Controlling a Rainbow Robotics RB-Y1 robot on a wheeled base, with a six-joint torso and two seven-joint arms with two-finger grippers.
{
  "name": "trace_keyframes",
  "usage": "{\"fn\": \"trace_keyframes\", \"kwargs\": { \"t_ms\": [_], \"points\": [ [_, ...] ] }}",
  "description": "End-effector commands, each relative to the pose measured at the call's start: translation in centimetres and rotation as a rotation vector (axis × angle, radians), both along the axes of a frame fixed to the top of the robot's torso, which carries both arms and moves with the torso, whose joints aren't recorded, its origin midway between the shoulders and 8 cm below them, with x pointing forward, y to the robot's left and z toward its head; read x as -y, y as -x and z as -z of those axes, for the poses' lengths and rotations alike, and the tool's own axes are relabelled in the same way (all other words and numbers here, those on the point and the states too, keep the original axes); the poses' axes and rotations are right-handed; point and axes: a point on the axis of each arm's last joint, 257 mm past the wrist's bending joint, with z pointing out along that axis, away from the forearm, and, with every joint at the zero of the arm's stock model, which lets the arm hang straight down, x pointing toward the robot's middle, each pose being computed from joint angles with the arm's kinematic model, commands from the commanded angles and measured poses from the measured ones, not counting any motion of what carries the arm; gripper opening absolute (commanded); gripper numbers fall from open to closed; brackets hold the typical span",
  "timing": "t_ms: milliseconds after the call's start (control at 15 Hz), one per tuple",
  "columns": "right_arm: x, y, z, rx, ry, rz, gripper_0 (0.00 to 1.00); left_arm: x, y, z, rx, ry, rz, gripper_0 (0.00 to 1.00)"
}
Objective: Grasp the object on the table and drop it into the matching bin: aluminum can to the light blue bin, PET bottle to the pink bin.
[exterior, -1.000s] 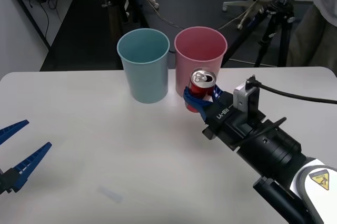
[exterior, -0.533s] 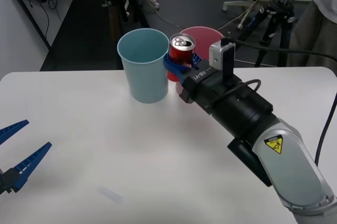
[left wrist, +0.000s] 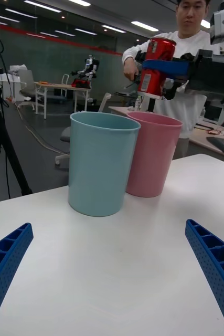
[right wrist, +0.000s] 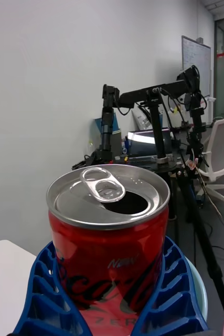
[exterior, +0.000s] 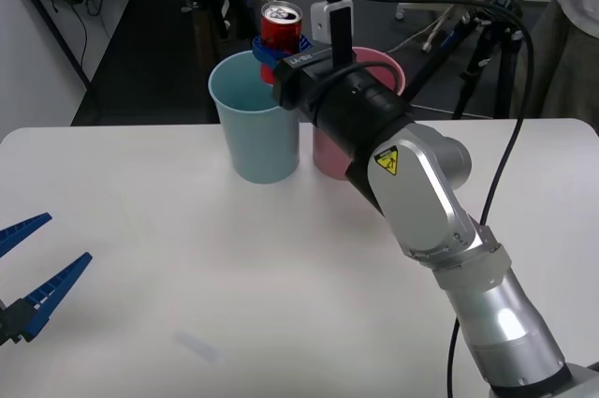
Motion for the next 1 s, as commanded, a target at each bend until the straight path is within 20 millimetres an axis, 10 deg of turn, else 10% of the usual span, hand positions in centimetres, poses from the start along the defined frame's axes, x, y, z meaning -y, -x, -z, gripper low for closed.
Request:
{"fn": "trace_keyframes", "kwargs": {
  "t_ms": [67,1000],
  "points": [
    [-1.7,-2.3,-0.2,-0.024,0.003,0.003,0.0,0.0,0.0,0.0,0.0,0.0,0.0,1.0],
    [-3.9,-7.1,-0.2,-0.007,0.105,0.046,0.0,0.0,0.0,0.0,0.0,0.0,0.0,1.0]
  ]
}}
